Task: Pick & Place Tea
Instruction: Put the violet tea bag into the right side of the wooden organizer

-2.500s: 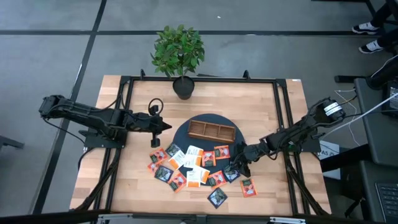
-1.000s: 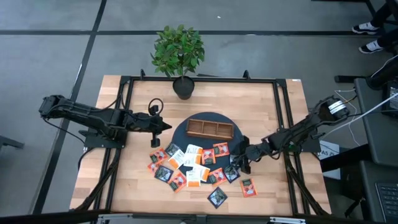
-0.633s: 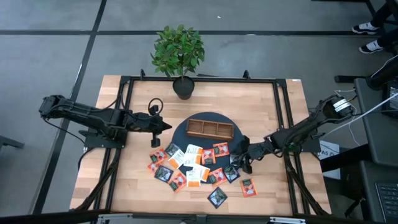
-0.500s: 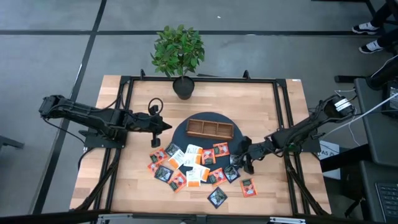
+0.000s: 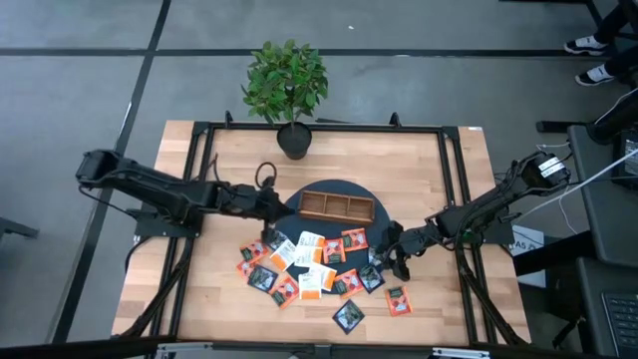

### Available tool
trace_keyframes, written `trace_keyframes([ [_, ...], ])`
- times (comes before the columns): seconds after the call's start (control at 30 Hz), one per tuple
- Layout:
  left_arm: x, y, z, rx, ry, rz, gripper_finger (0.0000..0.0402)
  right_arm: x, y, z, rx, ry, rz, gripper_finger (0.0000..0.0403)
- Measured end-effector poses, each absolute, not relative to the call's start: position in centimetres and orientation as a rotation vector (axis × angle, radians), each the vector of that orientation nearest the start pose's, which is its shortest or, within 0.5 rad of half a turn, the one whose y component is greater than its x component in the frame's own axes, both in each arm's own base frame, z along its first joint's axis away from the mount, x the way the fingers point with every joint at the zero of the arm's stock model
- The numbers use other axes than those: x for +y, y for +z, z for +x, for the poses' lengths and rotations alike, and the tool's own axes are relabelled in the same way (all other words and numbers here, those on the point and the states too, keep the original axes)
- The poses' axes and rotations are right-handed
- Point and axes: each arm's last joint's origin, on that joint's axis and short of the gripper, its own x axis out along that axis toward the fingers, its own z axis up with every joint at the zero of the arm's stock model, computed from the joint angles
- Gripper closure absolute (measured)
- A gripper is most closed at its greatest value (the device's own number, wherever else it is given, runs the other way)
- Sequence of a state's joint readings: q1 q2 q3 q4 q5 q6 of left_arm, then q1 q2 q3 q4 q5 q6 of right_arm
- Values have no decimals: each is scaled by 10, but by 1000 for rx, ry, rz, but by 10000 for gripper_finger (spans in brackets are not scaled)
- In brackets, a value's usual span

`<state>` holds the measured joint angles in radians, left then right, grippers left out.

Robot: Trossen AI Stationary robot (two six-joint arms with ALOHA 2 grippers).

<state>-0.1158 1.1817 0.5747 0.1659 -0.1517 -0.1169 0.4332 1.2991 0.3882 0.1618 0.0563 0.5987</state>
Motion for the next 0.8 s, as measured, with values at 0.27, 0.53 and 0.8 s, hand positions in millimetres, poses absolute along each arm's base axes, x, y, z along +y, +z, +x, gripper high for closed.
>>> trace_keyframes([
  [0.27,-26,200,251,494,16,-61,398,90,135,198,808,138,384,142],
  [0.53,-26,200,252,480,15,-63,398,97,141,200,750,201,386,143],
  [0.8,-26,200,252,480,16,-63,398,103,144,200,689,205,310,164],
])
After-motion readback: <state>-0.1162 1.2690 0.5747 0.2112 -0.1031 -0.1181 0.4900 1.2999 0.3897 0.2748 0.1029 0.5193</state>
